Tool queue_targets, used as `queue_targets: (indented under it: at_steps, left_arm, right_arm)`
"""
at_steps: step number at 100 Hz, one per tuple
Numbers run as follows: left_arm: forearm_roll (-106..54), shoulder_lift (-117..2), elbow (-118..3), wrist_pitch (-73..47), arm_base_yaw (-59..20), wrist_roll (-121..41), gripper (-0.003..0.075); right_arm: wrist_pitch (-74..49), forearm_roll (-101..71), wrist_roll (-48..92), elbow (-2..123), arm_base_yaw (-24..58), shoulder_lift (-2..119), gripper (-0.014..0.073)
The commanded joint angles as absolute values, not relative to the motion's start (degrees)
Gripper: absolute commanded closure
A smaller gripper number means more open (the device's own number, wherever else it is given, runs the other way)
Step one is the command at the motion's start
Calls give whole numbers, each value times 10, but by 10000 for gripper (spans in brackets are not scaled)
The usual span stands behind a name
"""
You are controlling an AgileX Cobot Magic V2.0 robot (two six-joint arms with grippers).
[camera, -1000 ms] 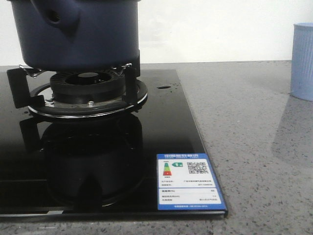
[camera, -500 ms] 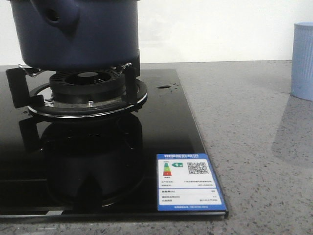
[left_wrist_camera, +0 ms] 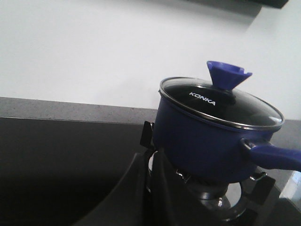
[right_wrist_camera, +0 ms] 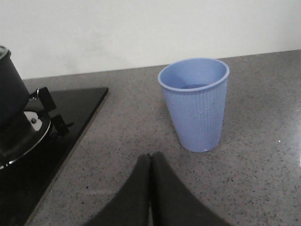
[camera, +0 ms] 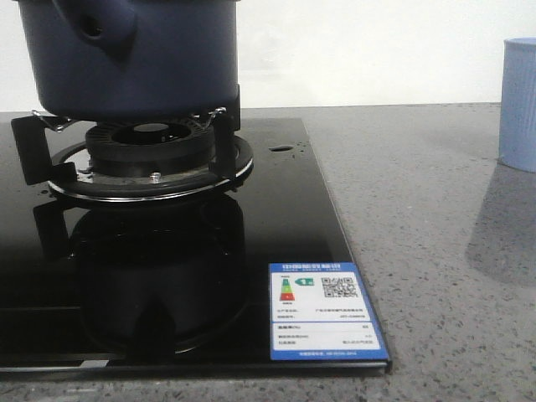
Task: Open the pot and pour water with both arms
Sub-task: 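Grasp the blue lid knob with the left gripper and lift the lid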
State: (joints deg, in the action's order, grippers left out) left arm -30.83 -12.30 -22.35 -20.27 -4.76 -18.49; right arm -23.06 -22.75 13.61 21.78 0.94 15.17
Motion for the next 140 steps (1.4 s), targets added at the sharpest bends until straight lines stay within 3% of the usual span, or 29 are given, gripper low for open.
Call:
queue_targets:
  at_steps: [1, 33, 41, 50, 65, 72, 102, 124, 140]
  left_arm:
    - [-315, -169, -273, -197, -50, -202, 736]
    - [-323, -255, -338, -204, -50, -223, 734]
    - [-368, -272, -343, -204, -50, -264, 698]
    - [-445, -291, -348, -206, -50, -342, 600]
    - [-592, -321, -349, -207, -50, -476, 405]
    - [-644, -335, -349, -212, -50, -526, 333]
    - [-825, -400, -353, -250, -50, -726, 306]
    - [-853, -467, -405, -293, -50, -790, 296]
    - [-854, -532, -448, -325, -50, -800, 183]
  right_arm:
    - [-215, -227, 165, 269, 8, 200, 654]
    - [-213, -227, 174, 296, 12, 258, 654]
    - [-213, -227, 174, 296, 12, 261, 637]
    - [-213, -227, 174, 296, 12, 261, 533]
    - [-211, -227, 174, 296, 12, 261, 215]
    - [-212, -228, 174, 296, 12, 261, 134]
    - [-216, -239, 174, 296, 12, 261, 133]
    - [-216, -242, 174, 296, 12, 261, 133]
    - [-216, -242, 174, 296, 12, 261, 133]
